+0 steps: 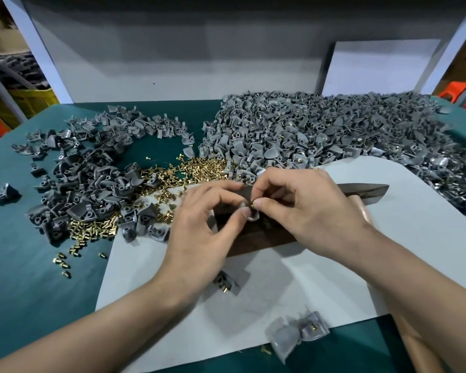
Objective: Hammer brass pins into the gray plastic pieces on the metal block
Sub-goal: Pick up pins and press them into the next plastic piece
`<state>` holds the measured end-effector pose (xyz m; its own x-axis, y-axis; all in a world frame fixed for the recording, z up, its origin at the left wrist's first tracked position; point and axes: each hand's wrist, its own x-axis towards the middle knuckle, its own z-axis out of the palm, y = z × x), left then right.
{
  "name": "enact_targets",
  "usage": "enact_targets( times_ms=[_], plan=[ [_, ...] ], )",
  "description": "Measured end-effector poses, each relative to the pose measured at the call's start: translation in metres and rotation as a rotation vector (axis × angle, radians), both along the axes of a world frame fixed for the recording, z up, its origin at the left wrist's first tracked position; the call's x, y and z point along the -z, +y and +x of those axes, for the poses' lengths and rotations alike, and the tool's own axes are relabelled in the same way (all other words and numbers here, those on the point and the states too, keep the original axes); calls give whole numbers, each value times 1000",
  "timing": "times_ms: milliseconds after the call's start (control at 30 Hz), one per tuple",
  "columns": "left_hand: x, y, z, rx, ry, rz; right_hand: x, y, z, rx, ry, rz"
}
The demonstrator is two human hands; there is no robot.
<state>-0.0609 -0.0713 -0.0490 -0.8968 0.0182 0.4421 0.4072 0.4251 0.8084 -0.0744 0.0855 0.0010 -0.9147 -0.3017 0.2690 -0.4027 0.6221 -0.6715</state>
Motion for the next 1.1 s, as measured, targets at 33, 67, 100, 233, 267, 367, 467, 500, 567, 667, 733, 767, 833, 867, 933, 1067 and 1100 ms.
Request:
enact_targets(
  times_ms=[33, 67, 100, 233, 267, 367, 467, 500, 567, 667, 733, 767, 833, 867, 933, 1067, 1100],
  plan=[
    [0, -1, 1, 38, -21, 58, 0, -1, 1, -4, -23, 1],
    [-1, -1, 1, 77, -40, 108, 0, -2, 2, -5, -44, -2],
    [-2, -1, 1, 115, -56, 155, 1, -2, 3, 2, -62, -9],
    [-1, -3, 1, 182, -82, 320, 5, -4, 9, 65, -59, -65],
    [-1, -3, 0, 187, -71, 309, 7, -5, 11, 87, -52, -68],
    [-1, -4, 0, 218, -64, 264, 9, -7, 12, 132, -46, -40],
    [2, -4, 1, 242, -114, 263, 11, -5, 12, 188, -64, 9],
    [2, -4, 2, 241, -113, 253, 11, -5, 12, 202, -72, 14],
    [2, -3, 2, 215, -80, 218, 12, -4, 11, 220, -88, 1],
    [0, -1, 2, 187, -40, 231, 13, -6, 13, 252, -105, -109],
    [-2, -1, 3, 193, -52, 280, 15, -7, 15, 280, -114, -171],
    [-2, 0, 3, 197, -56, 294, 16, -7, 16, 296, -110, -165],
    [-3, -1, 3, 203, -66, 301, 16, -9, 18, 316, -104, -141],
    [-2, -1, 3, 202, -74, 300, 16, -10, 18, 318, -102, -149],
    [-2, -3, 3, 201, -88, 304, 17, -11, 17, 320, -100, -190],
    [-3, -3, 3, 214, -117, 329, 19, -11, 15, 304, -171, -305],
    [-3, -2, 3, 222, -117, 331, 20, -10, 15, 300, -188, -321]
  ],
)
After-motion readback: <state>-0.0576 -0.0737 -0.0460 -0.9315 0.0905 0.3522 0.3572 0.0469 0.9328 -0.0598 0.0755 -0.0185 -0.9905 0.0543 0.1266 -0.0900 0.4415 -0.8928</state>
